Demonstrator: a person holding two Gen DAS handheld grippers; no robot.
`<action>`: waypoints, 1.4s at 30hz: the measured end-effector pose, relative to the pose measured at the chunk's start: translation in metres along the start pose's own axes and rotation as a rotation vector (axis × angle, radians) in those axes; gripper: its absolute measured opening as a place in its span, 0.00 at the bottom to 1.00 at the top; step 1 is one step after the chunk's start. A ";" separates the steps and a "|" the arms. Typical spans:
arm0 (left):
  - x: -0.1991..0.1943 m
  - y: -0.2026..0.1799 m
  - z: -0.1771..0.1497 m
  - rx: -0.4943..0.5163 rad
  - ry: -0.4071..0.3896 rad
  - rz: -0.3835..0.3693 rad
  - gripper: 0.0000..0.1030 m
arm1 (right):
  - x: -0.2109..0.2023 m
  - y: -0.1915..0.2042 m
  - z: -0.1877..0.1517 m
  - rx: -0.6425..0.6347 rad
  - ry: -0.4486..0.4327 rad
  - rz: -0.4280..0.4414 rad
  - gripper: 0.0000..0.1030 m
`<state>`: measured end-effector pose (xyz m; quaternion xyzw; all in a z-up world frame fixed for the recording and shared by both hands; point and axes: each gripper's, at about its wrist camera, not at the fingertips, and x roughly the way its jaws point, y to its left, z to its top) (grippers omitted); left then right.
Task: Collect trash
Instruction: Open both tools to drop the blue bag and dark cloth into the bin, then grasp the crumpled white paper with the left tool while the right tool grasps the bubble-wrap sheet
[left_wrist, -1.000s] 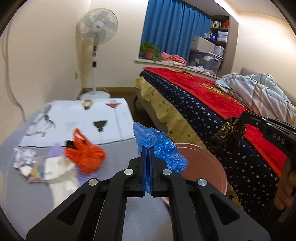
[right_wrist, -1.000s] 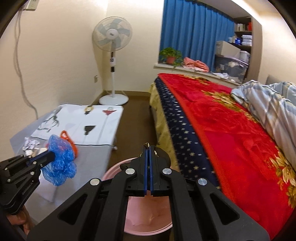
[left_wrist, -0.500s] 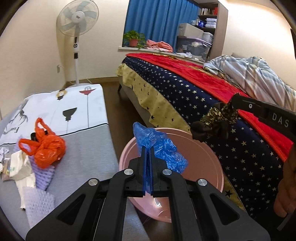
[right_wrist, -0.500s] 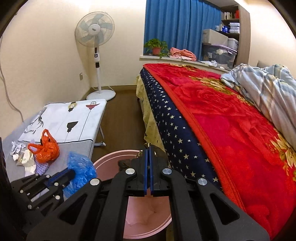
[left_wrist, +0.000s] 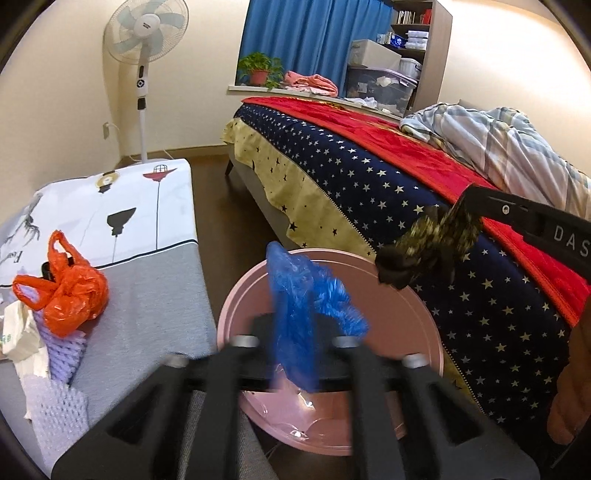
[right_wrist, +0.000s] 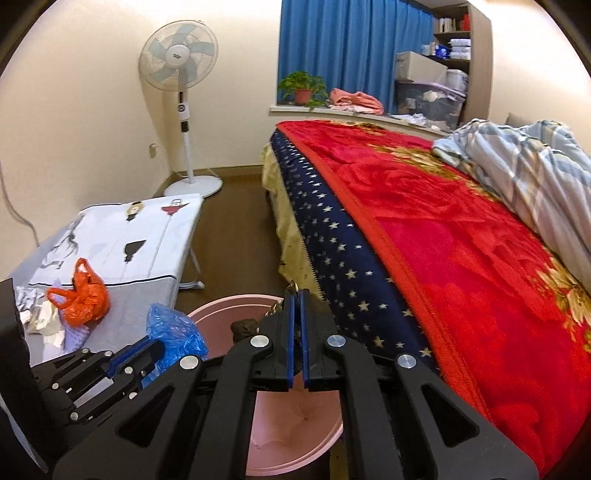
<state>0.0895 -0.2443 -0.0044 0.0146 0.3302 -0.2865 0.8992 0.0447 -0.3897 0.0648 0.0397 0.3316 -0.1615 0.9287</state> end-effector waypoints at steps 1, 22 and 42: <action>0.000 0.000 0.000 -0.002 -0.005 0.006 0.55 | -0.001 -0.001 0.000 0.006 -0.002 -0.001 0.29; -0.068 0.077 0.005 -0.155 -0.059 0.139 0.93 | -0.038 0.029 0.001 -0.005 -0.122 0.069 0.95; -0.147 0.202 -0.028 -0.238 -0.135 0.444 0.27 | -0.034 0.182 -0.068 -0.100 -0.021 0.444 0.48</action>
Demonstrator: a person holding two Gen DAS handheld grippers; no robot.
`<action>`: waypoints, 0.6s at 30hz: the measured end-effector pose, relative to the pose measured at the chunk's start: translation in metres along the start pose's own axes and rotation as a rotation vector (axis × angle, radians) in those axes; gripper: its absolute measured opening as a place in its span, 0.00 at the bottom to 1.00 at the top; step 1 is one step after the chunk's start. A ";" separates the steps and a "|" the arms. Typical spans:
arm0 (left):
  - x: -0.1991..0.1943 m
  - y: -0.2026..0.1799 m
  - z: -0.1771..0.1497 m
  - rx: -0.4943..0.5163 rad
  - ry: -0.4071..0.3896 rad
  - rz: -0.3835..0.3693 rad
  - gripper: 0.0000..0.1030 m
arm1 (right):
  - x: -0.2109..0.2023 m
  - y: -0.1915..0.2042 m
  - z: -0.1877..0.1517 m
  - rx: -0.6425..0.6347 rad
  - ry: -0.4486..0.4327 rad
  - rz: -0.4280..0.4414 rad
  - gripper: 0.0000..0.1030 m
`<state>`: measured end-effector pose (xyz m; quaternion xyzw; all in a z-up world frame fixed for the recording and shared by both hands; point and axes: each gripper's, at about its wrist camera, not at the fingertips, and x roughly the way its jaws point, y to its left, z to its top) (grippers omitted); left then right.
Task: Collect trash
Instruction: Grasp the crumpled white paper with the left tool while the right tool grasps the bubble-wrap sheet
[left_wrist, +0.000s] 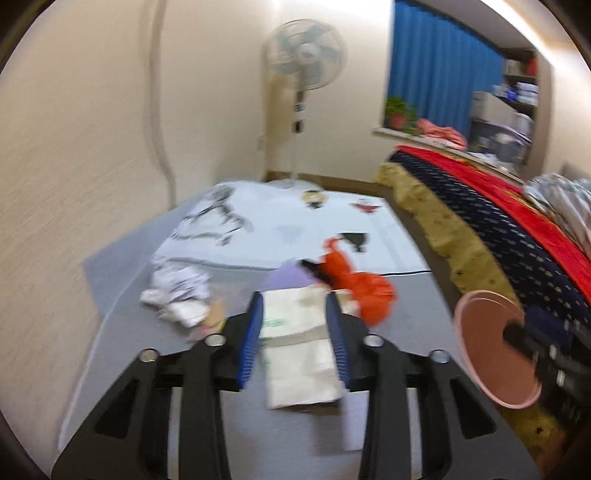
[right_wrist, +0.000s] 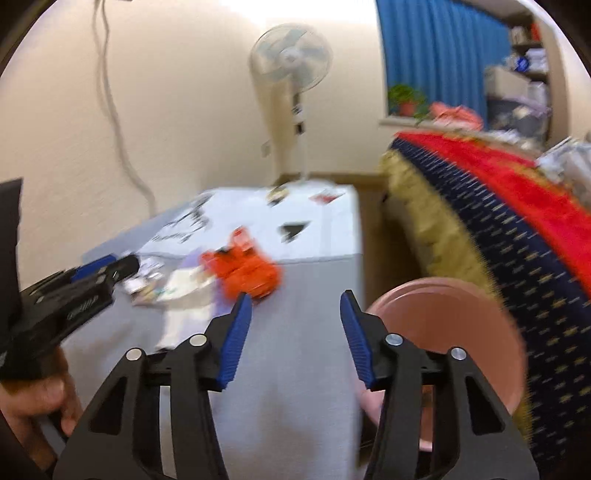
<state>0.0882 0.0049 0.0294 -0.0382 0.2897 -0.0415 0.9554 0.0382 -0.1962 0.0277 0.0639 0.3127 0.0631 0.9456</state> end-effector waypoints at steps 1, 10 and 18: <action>0.004 0.012 0.000 -0.031 0.010 0.019 0.25 | 0.006 0.008 -0.004 -0.004 0.015 0.026 0.48; 0.016 0.061 -0.003 -0.157 -0.003 0.146 0.25 | 0.042 0.056 -0.028 -0.042 0.120 0.163 0.65; 0.043 0.098 0.001 -0.254 0.013 0.206 0.25 | 0.074 0.077 -0.045 -0.132 0.256 0.153 0.67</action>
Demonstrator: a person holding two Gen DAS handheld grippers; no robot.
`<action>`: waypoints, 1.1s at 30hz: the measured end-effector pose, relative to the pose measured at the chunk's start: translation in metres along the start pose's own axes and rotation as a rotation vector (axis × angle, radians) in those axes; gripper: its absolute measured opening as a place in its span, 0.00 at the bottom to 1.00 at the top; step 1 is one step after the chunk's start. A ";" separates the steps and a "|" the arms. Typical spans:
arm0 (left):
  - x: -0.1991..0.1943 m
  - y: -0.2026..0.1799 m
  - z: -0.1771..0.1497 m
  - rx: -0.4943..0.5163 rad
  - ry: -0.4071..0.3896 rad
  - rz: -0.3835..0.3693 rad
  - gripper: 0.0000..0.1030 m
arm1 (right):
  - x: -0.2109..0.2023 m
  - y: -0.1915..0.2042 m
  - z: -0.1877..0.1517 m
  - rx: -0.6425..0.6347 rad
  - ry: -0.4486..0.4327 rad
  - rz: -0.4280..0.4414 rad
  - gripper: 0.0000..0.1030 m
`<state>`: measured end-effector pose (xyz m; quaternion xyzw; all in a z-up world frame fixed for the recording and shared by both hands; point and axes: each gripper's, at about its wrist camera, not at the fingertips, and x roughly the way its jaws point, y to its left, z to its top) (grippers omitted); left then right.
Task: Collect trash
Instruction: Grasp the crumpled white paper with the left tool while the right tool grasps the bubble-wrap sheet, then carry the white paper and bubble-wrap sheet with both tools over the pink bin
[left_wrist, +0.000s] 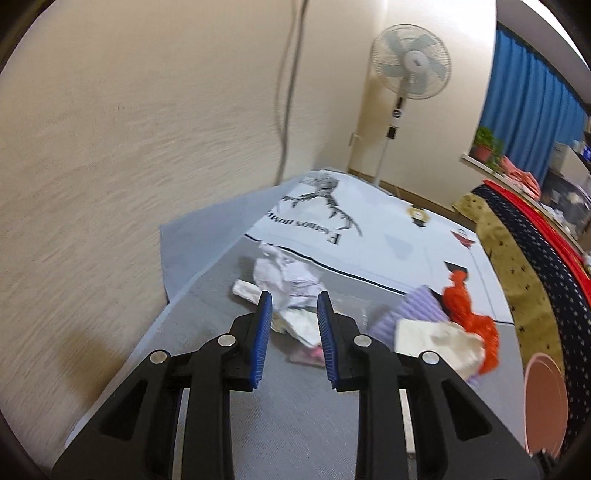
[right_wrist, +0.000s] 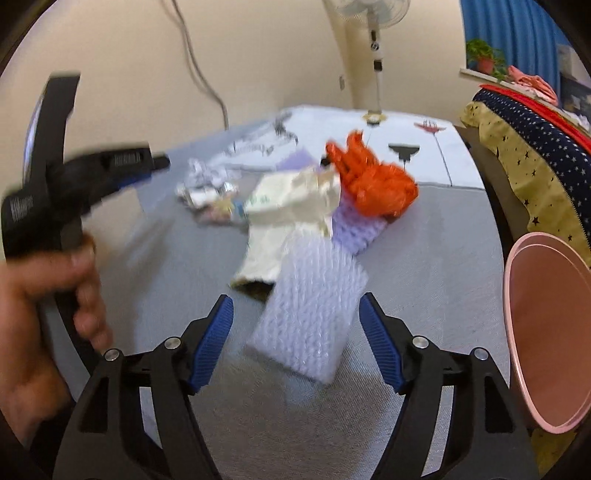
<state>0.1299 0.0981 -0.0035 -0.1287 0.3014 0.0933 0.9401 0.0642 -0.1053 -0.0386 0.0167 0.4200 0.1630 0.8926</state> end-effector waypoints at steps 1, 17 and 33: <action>0.007 0.003 0.002 -0.010 0.003 0.005 0.25 | 0.002 -0.001 -0.001 0.001 0.009 -0.004 0.63; 0.075 0.008 0.002 -0.018 0.096 0.058 0.40 | 0.003 -0.039 0.021 0.091 -0.022 -0.097 0.12; 0.036 -0.002 0.008 0.004 0.025 -0.005 0.17 | -0.026 -0.049 0.034 0.079 -0.126 -0.138 0.12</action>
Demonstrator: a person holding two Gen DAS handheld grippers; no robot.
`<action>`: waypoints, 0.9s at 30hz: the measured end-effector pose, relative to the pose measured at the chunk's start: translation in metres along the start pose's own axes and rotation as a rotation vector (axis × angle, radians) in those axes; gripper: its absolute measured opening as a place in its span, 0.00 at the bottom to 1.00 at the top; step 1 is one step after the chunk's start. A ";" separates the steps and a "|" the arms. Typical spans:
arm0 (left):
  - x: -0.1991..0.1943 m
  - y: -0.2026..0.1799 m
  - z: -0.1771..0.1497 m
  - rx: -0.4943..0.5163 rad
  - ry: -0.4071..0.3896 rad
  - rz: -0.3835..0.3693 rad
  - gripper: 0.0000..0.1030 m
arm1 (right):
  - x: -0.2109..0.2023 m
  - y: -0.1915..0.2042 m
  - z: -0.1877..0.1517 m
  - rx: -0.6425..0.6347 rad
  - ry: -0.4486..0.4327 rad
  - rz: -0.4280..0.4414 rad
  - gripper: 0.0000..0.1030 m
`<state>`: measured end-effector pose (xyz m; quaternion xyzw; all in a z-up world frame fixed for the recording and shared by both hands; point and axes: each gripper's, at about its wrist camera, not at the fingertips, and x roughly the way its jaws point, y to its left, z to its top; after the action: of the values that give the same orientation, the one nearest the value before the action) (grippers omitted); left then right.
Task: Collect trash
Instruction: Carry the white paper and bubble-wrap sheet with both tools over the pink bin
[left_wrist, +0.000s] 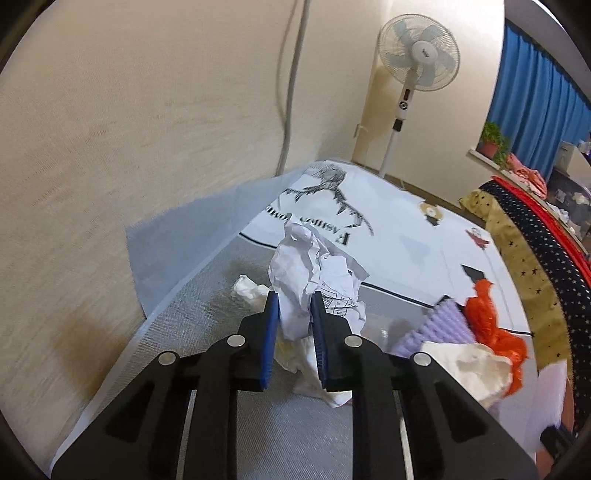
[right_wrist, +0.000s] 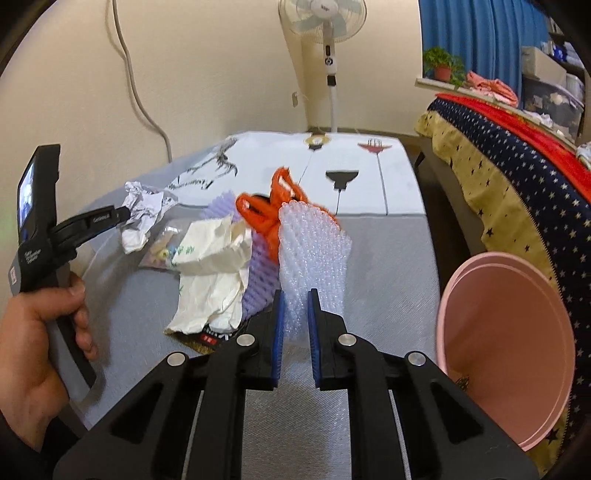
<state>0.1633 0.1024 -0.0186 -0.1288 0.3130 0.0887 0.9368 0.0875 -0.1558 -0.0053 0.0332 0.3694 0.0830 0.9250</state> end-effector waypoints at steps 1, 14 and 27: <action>-0.007 -0.002 0.000 0.005 -0.006 -0.012 0.17 | -0.004 -0.001 0.001 -0.002 -0.009 -0.006 0.12; -0.077 -0.022 -0.004 0.071 -0.070 -0.128 0.17 | -0.068 -0.017 0.009 -0.004 -0.117 -0.062 0.12; -0.130 -0.054 -0.020 0.160 -0.083 -0.212 0.17 | -0.129 -0.045 0.010 0.019 -0.152 -0.088 0.12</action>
<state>0.0626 0.0338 0.0548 -0.0821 0.2646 -0.0308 0.9604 0.0081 -0.2231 0.0833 0.0320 0.3001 0.0359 0.9527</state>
